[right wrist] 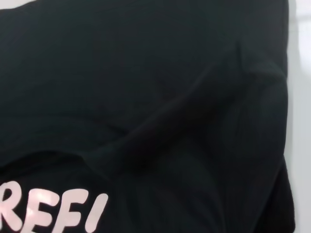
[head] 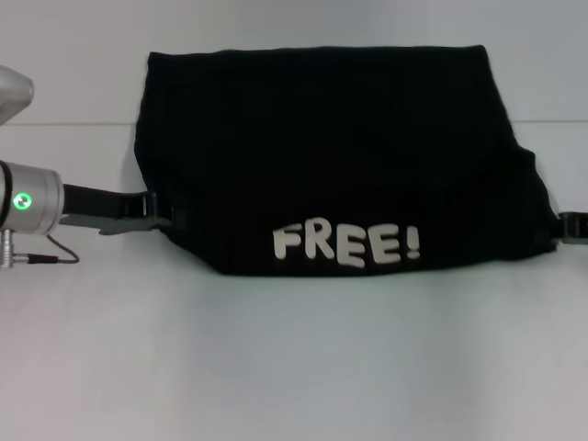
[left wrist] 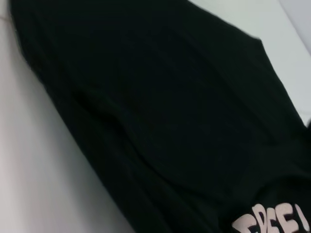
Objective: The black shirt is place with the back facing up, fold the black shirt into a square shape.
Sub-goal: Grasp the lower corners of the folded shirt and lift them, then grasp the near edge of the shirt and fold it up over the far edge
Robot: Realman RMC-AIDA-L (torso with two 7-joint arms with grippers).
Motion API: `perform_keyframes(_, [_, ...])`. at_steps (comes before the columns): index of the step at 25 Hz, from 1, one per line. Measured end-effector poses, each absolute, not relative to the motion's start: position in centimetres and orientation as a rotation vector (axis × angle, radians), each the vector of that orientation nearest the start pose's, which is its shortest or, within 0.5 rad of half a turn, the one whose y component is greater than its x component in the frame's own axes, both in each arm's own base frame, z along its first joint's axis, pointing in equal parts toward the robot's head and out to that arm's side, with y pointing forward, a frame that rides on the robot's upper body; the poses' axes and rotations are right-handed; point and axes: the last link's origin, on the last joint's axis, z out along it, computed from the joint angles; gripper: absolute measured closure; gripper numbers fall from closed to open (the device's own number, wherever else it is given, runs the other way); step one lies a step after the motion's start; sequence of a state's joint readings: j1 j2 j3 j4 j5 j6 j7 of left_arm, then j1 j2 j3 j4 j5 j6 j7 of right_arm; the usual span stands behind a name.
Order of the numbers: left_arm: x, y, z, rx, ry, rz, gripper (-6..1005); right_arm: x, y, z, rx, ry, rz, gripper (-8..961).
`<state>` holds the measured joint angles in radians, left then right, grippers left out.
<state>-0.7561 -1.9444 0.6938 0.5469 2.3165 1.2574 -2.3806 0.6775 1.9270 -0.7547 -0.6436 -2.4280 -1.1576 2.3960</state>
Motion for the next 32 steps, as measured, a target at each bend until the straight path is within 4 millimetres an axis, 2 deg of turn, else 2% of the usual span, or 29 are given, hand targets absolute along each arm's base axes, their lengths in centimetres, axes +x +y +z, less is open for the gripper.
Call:
perform_keyframes(5, [-26.7, 38.8, 3.6, -2.347, -1.774, -0.265, 967, 32.4, 37.3, 7.3, -2.063, 1.688, 0.095, 905])
perform_keyframes(12, [-28.0, 35.3, 4.7, -2.43, -1.854, -0.112, 966, 33.8, 32.1, 8.3, -2.04, 1.82, 0.0, 899])
perform_keyframes(17, [-29.3, 34.1, 5.3, -2.389, -1.893, -0.112, 966, 34.9, 30.9, 9.5, -1.989, 1.845, 0.04, 894])
perform_keyframes(24, [-28.6, 33.0, 4.5, -2.481, -1.907, -0.084, 966, 34.2, 30.7, 9.4, -2.044, 1.864, 0.023, 887])
perform_keyframes(32, [-28.0, 29.6, 4.2, -2.658, -1.965, 0.02, 967, 34.1, 26.4, 9.8, -2.098, 2.016, -0.051, 879])
